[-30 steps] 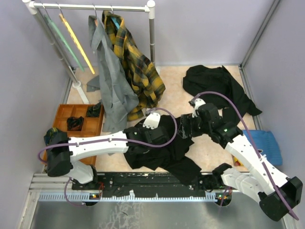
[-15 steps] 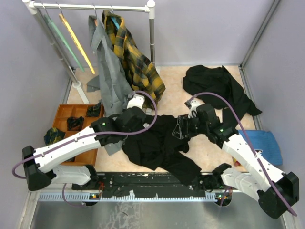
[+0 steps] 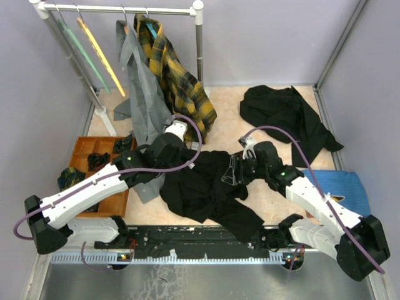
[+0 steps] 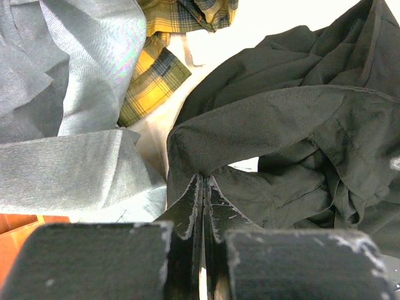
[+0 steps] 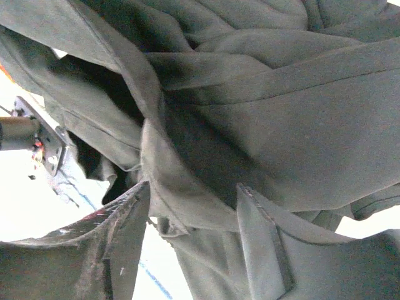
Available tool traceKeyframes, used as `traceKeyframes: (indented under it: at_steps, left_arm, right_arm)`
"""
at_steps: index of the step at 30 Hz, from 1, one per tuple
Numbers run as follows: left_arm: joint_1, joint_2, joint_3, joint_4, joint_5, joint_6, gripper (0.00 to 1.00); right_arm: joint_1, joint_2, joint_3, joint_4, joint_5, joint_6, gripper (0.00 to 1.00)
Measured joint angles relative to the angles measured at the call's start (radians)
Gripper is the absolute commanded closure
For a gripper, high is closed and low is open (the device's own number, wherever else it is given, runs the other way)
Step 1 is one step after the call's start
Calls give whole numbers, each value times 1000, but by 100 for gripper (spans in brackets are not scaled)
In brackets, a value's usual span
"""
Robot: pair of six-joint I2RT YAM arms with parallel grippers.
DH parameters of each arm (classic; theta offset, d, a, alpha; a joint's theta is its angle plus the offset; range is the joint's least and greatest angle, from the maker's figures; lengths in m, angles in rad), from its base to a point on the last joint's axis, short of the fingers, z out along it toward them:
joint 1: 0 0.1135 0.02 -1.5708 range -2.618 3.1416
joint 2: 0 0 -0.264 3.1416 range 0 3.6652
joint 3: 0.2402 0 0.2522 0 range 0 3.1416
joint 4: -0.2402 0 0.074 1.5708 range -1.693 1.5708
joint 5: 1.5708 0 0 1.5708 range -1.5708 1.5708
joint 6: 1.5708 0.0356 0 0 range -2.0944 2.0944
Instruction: Place the shirt on the hanger
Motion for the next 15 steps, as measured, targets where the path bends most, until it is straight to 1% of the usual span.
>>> traceKeyframes:
  at_steps: [2, 4, 5, 6, 9, 11, 15]
  left_arm:
    - [8, -5, 0, 0, 8, 3, 100]
    - [15, -10, 0, 0, 15, 12, 100]
    - [16, -13, 0, 0, 17, 15, 100]
    - [21, -16, 0, 0, 21, 20, 100]
    - [35, -30, 0, -2, 42, 44, 100]
    - [51, -48, 2, -5, 73, 65, 100]
    - [75, -87, 18, -22, 144, 110, 100]
  right_arm:
    - [0, 11, -10, 16, 9, 4, 80]
    - [0, 21, -18, 34, 17, 16, 94]
    - [0, 21, -23, 40, 20, 19, 98]
    - [0, 21, -24, 39, 25, 19, 100]
    - [0, 19, -23, 19, 82, 30, 100]
    - [0, 14, -10, -26, 146, 31, 100]
    - [0, -6, 79, -124, 219, 3, 100]
